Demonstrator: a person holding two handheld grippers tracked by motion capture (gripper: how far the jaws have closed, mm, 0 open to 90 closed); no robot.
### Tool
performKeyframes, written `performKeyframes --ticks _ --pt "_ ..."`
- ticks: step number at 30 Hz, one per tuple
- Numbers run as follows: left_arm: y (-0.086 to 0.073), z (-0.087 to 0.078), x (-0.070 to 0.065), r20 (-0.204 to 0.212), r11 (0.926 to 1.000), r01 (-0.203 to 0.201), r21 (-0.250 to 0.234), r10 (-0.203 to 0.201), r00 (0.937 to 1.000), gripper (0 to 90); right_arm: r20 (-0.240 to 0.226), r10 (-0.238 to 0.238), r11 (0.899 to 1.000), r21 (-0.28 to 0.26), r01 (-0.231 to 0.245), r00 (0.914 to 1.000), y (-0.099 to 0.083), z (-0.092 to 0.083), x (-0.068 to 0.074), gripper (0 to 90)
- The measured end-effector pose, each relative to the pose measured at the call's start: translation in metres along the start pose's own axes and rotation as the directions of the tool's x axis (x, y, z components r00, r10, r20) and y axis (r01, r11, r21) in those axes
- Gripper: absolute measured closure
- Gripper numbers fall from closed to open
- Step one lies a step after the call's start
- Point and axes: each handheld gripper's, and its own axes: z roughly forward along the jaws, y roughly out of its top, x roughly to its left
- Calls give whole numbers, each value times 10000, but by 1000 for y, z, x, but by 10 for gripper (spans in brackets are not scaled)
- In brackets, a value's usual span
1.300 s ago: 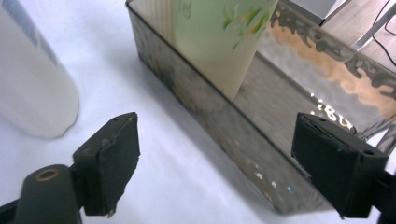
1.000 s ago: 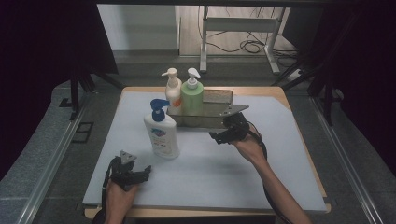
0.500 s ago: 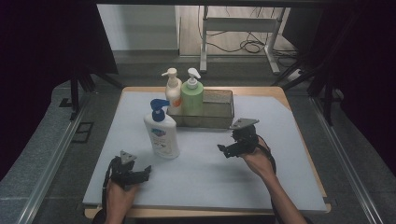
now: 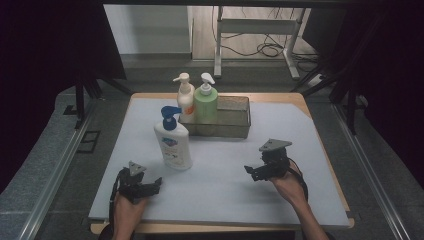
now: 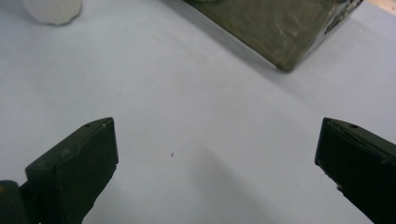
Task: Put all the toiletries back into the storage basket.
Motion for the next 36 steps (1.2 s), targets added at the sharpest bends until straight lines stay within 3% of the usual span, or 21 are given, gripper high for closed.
performKeyframes --ticks 12,24,28,36 --pt "0 0 0 -11 10000 -12 8 12 10000 130 82 336 9994 74 -336 9994 -35 0 4 0" --pt "0 -1 0 -40 10000 87 -20 -88 10000 145 3 817 9955 473 -816 9967 -63 8 4 0" --pt "0 -2 2 -169 9995 313 -104 -315 9994 199 -33 911 9949 444 -909 9958 -64 8 4 0" --pt "5 -1 3 -164 9995 264 -175 -267 9995 359 -63 947 9947 415 -944 9955 -65 8 4 0"
